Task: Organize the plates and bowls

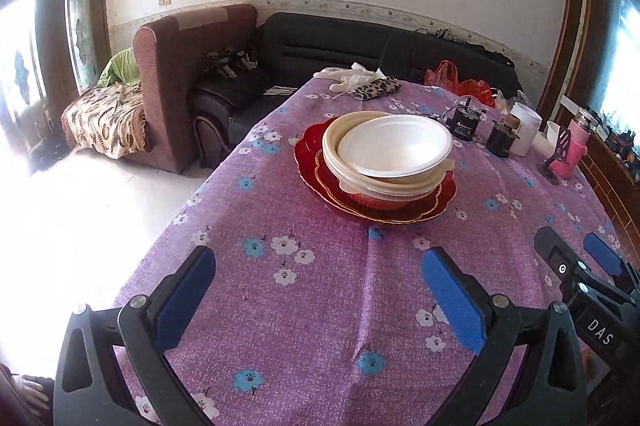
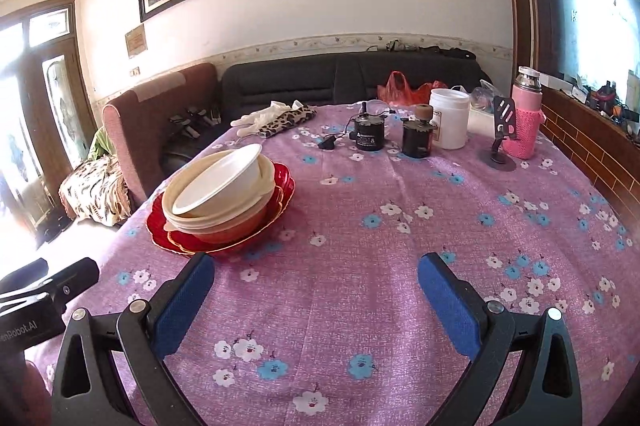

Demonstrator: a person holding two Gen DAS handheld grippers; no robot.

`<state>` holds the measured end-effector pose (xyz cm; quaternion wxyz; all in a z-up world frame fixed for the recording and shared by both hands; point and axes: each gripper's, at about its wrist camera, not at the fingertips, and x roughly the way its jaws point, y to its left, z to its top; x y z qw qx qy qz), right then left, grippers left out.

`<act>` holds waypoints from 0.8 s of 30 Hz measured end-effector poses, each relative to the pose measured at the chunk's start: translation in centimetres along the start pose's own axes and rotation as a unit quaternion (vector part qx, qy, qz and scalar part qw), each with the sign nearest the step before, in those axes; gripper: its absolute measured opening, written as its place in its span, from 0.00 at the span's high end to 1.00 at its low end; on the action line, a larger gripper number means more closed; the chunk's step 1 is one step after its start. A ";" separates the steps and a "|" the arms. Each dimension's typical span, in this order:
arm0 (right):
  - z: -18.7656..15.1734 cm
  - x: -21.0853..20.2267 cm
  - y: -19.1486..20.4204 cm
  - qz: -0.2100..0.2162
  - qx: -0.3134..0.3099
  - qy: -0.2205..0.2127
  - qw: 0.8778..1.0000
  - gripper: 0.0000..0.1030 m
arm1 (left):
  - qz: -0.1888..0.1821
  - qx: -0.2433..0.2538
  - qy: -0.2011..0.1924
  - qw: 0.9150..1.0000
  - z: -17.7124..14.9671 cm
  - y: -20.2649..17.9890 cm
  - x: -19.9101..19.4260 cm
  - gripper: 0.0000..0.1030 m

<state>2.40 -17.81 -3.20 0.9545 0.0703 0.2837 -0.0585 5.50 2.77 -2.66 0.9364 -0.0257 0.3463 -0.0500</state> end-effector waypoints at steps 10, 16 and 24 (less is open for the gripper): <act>0.3 -0.2 -0.3 -0.003 0.005 -0.002 1.000 0.00 | -0.009 0.015 -0.007 1.000 0.1 -1.2 -0.2 0.00; 0.3 -0.1 -0.4 -0.002 0.005 -0.002 1.000 0.00 | -0.007 0.035 -0.016 0.999 0.0 -2.0 -0.3 0.00; 0.4 -0.1 -0.3 -0.001 0.006 -0.005 1.000 0.00 | -0.001 0.030 -0.008 1.000 0.0 -1.7 0.3 0.00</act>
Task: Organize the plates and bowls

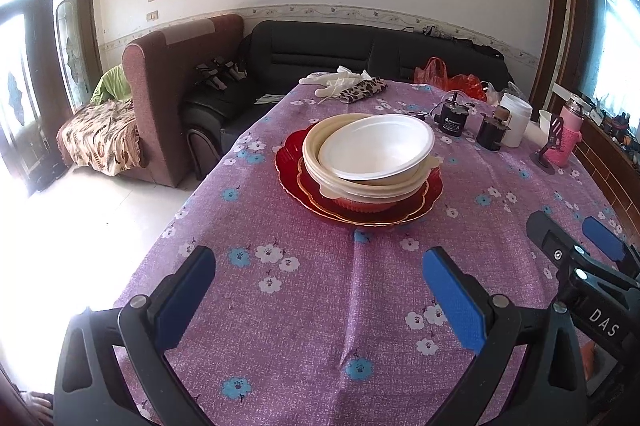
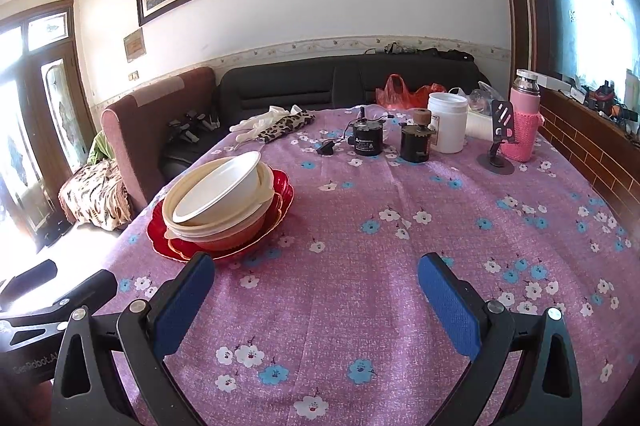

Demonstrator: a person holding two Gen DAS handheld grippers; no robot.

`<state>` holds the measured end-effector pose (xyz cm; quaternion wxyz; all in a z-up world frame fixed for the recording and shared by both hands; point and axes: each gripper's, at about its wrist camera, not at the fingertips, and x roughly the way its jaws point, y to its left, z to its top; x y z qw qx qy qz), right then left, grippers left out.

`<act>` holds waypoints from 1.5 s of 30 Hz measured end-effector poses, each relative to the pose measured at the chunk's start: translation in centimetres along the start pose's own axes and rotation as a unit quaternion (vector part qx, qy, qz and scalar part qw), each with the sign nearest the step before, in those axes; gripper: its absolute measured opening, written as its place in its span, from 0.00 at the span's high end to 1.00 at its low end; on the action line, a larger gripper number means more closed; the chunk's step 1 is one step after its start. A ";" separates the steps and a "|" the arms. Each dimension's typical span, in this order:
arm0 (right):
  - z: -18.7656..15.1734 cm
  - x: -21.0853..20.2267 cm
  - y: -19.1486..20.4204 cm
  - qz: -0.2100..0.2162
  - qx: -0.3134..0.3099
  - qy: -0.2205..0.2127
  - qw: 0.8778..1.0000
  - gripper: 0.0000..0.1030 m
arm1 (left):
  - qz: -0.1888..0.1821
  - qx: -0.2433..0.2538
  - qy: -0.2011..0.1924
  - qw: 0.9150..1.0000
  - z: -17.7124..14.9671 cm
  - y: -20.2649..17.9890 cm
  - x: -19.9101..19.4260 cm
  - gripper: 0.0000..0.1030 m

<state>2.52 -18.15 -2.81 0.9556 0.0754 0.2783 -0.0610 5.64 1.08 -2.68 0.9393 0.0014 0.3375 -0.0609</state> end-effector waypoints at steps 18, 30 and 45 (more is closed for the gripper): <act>0.2 0.3 0.3 0.001 -0.004 -0.001 1.000 0.00 | 0.006 -0.029 0.026 0.999 0.1 0.8 1.5 0.00; 0.2 0.8 -0.2 -0.003 -0.001 0.002 1.000 0.00 | 0.008 -0.035 0.044 0.998 0.0 0.8 2.6 0.00; 0.2 1.1 -0.4 0.001 -0.001 0.004 1.000 0.00 | 0.011 -0.028 0.045 0.999 0.1 0.1 2.9 0.00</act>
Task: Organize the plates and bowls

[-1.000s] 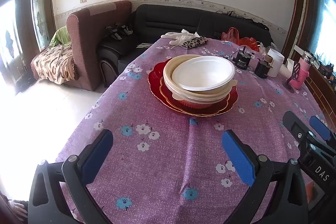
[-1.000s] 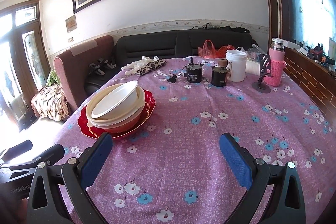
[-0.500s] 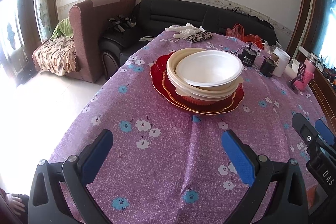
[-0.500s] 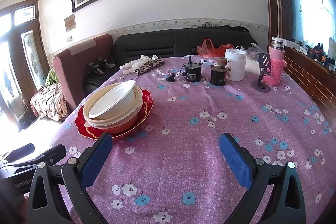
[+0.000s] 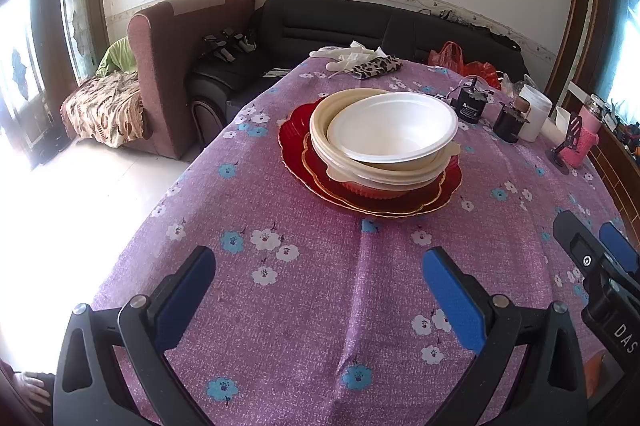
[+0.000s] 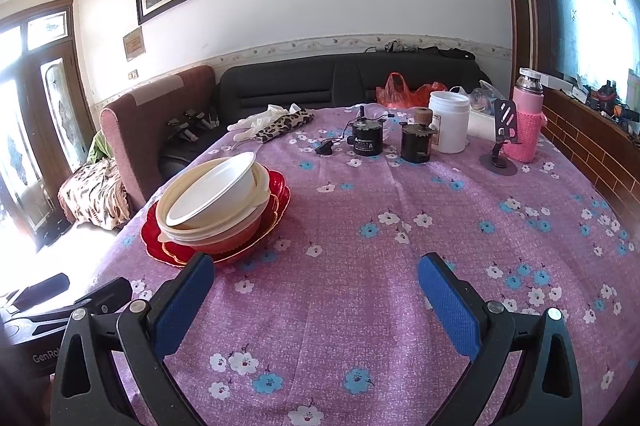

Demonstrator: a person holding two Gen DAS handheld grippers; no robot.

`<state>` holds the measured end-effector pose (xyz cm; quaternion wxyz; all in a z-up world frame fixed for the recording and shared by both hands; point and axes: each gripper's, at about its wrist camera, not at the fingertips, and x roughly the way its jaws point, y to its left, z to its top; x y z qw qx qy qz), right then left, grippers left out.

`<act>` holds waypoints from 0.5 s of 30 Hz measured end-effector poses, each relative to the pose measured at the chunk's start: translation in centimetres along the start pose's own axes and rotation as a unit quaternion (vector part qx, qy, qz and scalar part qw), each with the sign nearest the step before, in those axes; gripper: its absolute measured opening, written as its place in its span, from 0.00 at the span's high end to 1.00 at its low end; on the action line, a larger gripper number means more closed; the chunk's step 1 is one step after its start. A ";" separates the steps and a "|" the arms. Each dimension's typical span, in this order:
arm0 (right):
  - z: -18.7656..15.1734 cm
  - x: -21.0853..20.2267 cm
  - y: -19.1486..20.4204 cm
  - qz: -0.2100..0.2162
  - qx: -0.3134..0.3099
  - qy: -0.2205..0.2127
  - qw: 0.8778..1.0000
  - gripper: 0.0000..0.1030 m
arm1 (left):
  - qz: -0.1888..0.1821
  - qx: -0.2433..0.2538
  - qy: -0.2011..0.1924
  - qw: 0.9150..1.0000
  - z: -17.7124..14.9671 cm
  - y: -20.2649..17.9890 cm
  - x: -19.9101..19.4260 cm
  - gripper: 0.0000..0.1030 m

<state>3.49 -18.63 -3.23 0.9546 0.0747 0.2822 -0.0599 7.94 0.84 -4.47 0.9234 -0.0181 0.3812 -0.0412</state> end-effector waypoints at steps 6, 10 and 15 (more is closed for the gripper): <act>0.0 0.1 -0.1 0.002 0.003 0.002 1.000 0.00 | 0.000 0.001 0.002 1.000 0.0 -0.1 0.1 0.00; -0.1 0.2 -0.1 0.001 0.003 0.002 1.000 0.00 | -0.001 0.002 0.002 1.000 0.0 -0.1 0.1 0.00; 0.0 0.3 -0.4 0.000 0.009 0.003 1.000 0.00 | -0.005 0.018 -0.009 1.000 -0.1 -0.8 -0.2 0.00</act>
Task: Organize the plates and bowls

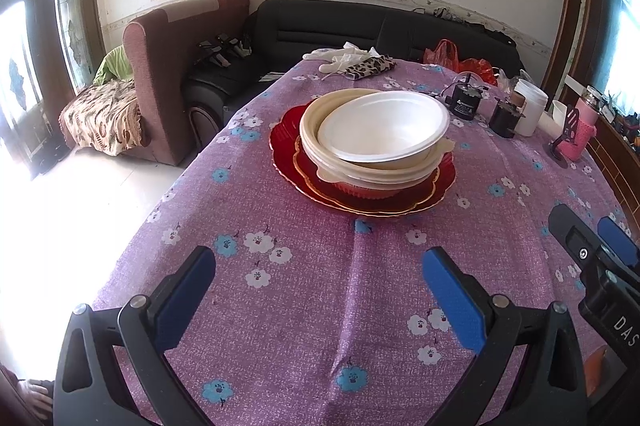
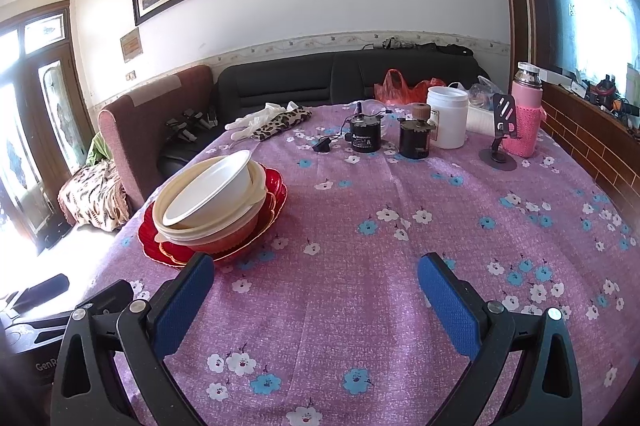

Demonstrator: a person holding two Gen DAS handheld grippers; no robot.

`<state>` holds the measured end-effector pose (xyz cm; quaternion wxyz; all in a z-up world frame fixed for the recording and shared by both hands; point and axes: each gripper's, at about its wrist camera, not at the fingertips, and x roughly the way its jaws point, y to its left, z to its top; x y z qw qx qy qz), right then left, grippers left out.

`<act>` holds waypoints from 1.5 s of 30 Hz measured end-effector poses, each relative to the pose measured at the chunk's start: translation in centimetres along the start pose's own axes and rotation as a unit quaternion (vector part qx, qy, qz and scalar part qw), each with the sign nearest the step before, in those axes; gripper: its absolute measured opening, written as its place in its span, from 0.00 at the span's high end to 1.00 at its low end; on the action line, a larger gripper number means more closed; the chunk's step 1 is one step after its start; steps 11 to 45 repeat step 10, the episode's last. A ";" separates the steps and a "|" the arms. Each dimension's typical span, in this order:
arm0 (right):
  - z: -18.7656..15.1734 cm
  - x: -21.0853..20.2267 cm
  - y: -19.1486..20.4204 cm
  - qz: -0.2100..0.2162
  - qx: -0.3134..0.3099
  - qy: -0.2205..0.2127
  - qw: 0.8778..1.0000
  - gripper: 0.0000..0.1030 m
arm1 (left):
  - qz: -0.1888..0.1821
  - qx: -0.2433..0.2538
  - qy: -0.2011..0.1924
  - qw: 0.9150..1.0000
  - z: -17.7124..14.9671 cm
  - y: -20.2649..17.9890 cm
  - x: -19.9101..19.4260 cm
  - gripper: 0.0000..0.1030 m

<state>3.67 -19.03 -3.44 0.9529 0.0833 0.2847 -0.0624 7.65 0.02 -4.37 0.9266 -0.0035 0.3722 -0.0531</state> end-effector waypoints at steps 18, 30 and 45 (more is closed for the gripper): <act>-0.1 -0.5 -2.7 -0.020 0.020 -0.002 1.000 0.00 | -0.025 0.030 -0.007 0.999 -0.3 -2.9 -0.3 0.00; -0.1 -0.5 -2.7 -0.020 0.020 -0.002 1.000 0.00 | -0.025 0.030 -0.007 0.999 -0.3 -2.9 -0.3 0.00; -0.1 -0.5 -2.7 -0.020 0.020 -0.002 1.000 0.00 | -0.025 0.030 -0.007 0.999 -0.3 -2.9 -0.3 0.00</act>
